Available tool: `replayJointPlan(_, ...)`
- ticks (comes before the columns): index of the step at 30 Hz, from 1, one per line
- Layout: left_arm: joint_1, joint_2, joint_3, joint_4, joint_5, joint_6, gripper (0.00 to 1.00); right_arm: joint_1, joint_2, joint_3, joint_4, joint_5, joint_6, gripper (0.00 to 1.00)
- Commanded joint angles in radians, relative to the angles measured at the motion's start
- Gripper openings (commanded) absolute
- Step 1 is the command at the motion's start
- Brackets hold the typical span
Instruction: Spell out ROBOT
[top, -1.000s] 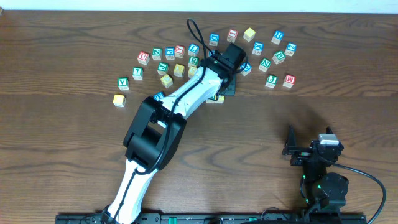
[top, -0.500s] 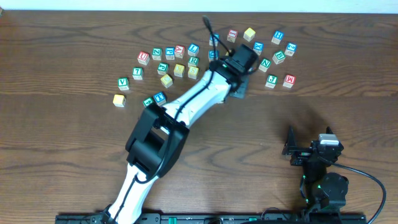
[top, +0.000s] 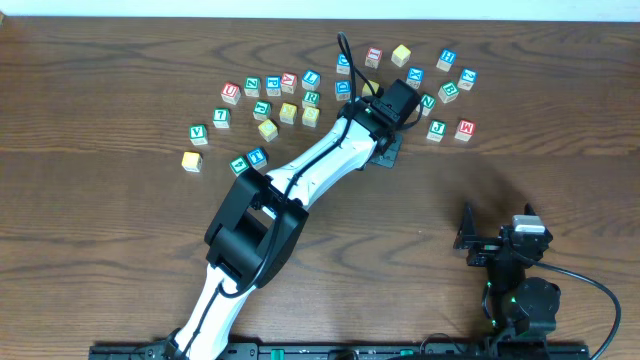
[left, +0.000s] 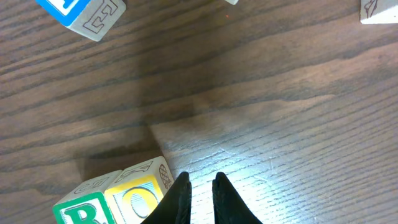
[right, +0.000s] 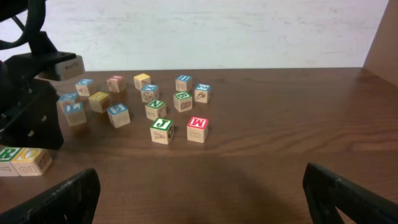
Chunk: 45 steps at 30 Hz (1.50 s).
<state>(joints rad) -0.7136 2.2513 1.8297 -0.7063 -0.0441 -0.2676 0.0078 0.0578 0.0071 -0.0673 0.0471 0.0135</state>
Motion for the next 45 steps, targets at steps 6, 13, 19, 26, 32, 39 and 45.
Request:
replayJointPlan(6,0.003,-0.016,-0.006,-0.007,-0.009,-0.082,0.14,-0.006,-0.005,-0.002,-0.003,-0.002,-0.008,0.99)
replayJointPlan(13,0.003,-0.016,-0.007,-0.015,-0.009,-0.127,0.13,-0.006,-0.005,-0.002,-0.003,-0.002,-0.008,0.99)
replayJointPlan(19,0.003,-0.014,-0.007,-0.018,-0.009,-0.166,0.13,-0.006,-0.005,-0.002,-0.003,-0.002,-0.008,0.99)
replayJointPlan(26,0.003,-0.003,-0.007,-0.019,-0.009,-0.2,0.12,-0.006,-0.005,-0.002,-0.003,-0.002,-0.008,0.99)
replayJointPlan(32,0.003,-0.002,-0.01,-0.021,-0.009,-0.21,0.08,-0.006,-0.005,-0.002,-0.003,-0.002,-0.008,0.99)
replayJointPlan(39,0.003,-0.002,-0.052,-0.01,-0.009,-0.209,0.08,-0.006,-0.005,-0.002,-0.003,-0.002,-0.008,0.99)
replayJointPlan(45,0.003,-0.002,-0.055,0.009,-0.009,-0.208,0.08,-0.006,-0.005,-0.002,-0.003,-0.002,-0.008,0.99)
